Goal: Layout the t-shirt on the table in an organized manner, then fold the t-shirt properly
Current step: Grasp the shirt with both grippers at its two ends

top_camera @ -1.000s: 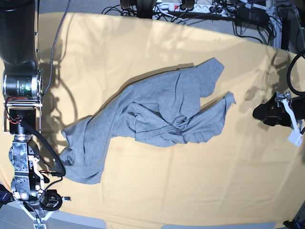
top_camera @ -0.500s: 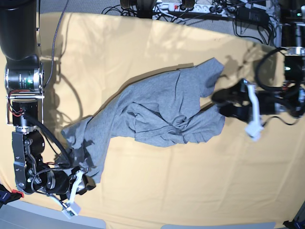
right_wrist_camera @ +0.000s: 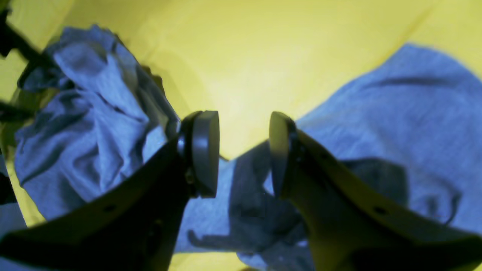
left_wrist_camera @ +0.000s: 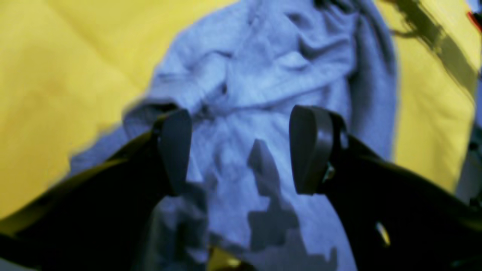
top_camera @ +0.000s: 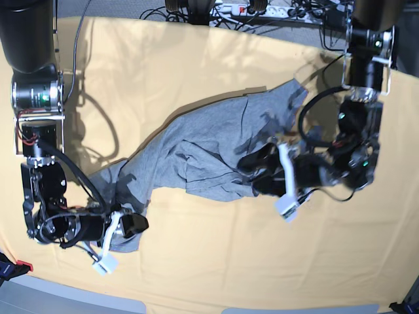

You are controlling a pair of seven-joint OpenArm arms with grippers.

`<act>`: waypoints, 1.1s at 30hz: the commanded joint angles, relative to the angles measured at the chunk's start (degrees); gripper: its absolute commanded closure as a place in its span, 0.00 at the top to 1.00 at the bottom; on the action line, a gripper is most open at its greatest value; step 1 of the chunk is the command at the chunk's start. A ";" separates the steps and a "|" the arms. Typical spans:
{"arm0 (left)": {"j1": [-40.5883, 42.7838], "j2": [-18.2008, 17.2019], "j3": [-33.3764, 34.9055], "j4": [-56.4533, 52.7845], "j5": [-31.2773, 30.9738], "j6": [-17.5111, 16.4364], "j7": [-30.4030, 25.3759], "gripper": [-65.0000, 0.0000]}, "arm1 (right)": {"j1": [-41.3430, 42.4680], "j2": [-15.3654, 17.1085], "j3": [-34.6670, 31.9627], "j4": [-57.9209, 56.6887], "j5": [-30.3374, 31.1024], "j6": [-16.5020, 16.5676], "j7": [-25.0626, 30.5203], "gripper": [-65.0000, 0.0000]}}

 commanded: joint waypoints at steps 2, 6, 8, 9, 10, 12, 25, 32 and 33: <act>-3.45 0.33 1.66 -3.45 2.54 -0.21 -3.41 0.64 | 0.42 0.50 0.35 2.47 1.31 0.32 0.13 0.38; -7.63 0.76 4.26 -12.20 7.87 -0.21 -9.42 0.60 | -2.84 0.55 0.35 5.42 1.33 0.32 -0.50 0.38; -9.05 0.81 4.68 -15.52 8.92 -0.21 -10.08 0.44 | -4.02 0.55 0.35 7.19 1.51 0.32 -0.63 0.38; -9.33 0.79 4.68 -16.63 8.87 -0.21 -10.08 0.34 | -4.52 0.55 0.35 7.98 1.55 0.32 -0.70 0.38; -9.33 0.76 4.68 -17.33 8.92 -0.21 -10.05 0.23 | -4.90 0.55 0.35 8.76 1.51 0.32 -0.70 0.38; -9.29 0.76 4.68 -18.25 8.92 -0.21 -9.84 0.00 | -5.22 0.52 0.35 9.99 1.51 0.32 -0.72 0.38; -16.37 0.26 1.49 -18.29 8.85 -0.21 -9.84 0.00 | -5.20 2.89 0.37 14.36 1.73 0.32 -0.70 0.38; -19.34 -3.87 -3.87 -18.29 9.62 -0.21 -10.34 0.00 | -5.53 7.32 0.37 14.36 4.96 0.32 -1.31 0.38; -19.34 -4.83 -4.48 -18.29 9.92 -0.21 -10.58 0.00 | -5.55 7.87 0.37 14.36 5.62 0.32 -1.31 0.38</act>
